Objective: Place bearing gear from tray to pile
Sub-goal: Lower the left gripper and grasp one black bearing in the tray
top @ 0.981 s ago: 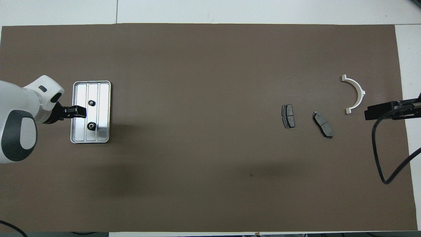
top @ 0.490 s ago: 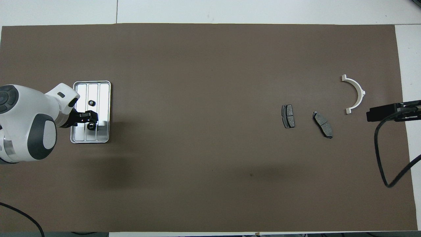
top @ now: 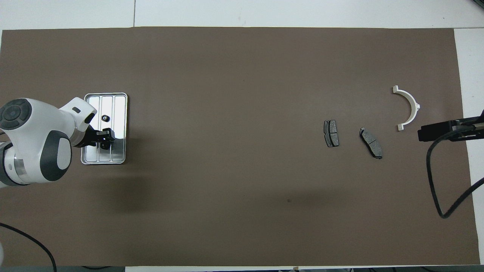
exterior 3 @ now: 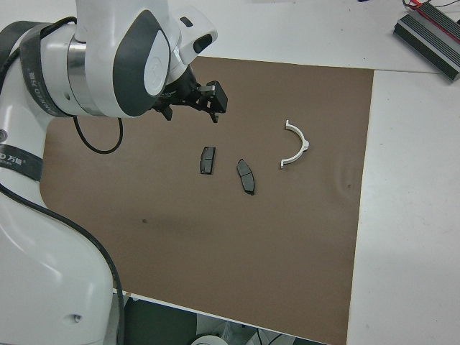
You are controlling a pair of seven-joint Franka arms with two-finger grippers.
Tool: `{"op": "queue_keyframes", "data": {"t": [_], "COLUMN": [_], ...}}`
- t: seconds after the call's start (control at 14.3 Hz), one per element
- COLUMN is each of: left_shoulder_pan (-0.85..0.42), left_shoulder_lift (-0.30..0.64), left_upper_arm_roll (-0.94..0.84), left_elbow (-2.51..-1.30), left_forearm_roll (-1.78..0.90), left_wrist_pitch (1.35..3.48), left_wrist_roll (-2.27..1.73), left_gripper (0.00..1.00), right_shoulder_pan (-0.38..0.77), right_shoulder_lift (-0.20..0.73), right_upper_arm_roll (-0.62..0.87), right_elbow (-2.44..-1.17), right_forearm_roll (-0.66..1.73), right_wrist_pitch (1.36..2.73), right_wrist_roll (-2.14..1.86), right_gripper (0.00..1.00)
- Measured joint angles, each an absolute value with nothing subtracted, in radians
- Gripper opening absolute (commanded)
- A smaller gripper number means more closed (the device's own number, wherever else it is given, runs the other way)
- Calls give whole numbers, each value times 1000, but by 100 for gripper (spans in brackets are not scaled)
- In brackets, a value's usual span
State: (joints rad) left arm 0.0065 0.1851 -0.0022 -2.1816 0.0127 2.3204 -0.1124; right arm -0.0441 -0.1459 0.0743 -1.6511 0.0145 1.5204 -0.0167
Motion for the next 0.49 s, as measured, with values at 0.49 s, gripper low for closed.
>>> {"op": "queue_keyframes", "data": {"t": [0.49], "left_shoulder_pan": [5], "left_shoulder_lift": [185], "left_upper_arm_roll": [-7], "left_elbow": [-2189], "left_forearm_roll": [11], "left_wrist_pitch": [2322], "left_wrist_roll": [-124], "left_gripper": [51], "right_shoulder_pan": [-43], "right_shoulder_lift": [-146], "right_upper_arm_roll": [78], "right_elbow": [-1651], "right_forearm_roll": [15], "right_wrist_pitch": [1520], "right_wrist_roll": [-17], "right_gripper": [100]}}
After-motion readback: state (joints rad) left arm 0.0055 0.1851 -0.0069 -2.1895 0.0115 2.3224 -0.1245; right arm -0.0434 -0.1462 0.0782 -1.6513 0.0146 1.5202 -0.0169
